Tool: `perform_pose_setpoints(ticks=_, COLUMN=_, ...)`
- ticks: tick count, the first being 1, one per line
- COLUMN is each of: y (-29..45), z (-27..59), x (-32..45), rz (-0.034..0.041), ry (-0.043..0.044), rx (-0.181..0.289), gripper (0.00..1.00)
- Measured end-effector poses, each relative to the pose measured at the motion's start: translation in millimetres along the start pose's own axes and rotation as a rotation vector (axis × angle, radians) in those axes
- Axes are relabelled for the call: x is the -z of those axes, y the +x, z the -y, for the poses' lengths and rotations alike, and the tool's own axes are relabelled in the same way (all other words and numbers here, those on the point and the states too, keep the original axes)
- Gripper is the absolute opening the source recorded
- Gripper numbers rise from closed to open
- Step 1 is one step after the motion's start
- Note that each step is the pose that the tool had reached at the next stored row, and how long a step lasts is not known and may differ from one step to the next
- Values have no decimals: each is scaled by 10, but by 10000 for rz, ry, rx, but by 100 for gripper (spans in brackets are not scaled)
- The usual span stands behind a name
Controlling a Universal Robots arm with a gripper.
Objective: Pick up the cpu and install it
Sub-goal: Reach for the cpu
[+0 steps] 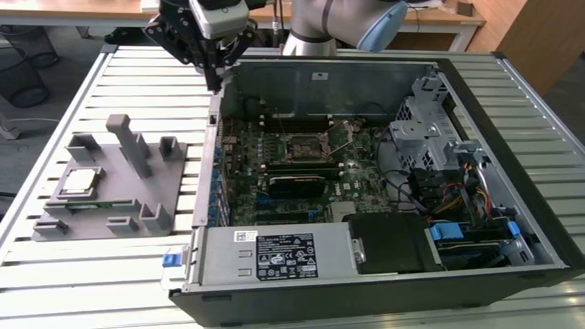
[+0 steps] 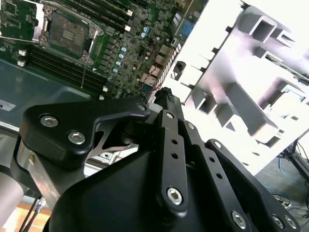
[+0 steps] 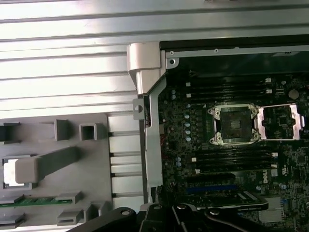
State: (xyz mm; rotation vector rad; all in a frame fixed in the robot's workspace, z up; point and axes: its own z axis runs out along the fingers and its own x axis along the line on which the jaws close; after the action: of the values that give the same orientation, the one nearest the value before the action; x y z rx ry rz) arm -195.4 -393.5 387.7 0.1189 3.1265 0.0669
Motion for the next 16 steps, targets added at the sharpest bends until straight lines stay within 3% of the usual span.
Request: perform_pose_setpoints(ticks=16, y=154, z=11, x=-8, rz=-12, ry=1, rx=-1, gripper=11)
